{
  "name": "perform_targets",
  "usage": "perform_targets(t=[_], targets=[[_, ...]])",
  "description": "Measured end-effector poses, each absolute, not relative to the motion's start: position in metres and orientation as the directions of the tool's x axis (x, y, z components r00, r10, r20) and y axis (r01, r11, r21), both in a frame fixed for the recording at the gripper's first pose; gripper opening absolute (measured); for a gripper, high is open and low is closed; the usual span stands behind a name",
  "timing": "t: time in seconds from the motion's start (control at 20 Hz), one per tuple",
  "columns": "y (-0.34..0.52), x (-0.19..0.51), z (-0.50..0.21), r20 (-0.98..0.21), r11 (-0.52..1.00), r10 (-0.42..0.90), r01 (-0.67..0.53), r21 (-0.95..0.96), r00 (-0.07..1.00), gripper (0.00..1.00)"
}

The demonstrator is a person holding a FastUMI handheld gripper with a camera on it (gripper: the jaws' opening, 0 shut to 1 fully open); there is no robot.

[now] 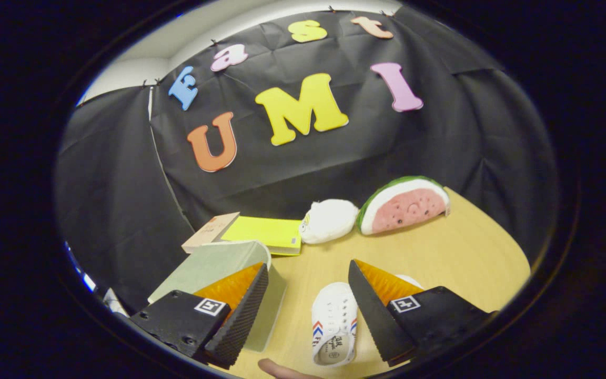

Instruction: Open the storage box then place both shoes into the box .Put the left shoe in first, then the right shoe, with the right side of both shoes facing outward in a uniform manner.

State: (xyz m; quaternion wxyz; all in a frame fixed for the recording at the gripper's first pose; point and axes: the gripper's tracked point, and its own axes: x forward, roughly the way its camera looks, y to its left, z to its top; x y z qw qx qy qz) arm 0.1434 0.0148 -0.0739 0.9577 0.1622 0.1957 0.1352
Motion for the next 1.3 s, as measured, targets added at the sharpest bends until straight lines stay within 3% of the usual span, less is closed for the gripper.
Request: perform_targets(t=[0.2, 0.3, 0.55, 1.15, 1.3], targets=[[0.057, 0.164, -0.093, -0.394, 0.761, 0.576, -0.294, 0.578, 0.717, 0.98], [0.07, 0.173, -0.099, -0.37, 0.673, 0.66, -0.295, 0.679, 0.654, 0.98], [0.104, 0.187, -0.092, -0.191, 0.362, 0.867, -0.319, 0.876, 0.46, 0.98], [0.136, 0.204, -0.118, -0.107, 0.197, 0.952, -0.304, 0.932, 0.287, 0.92], [0.139, 0.2, -0.127, -0.103, 0.176, 0.962, -0.287, 0.942, 0.254, 0.83]])
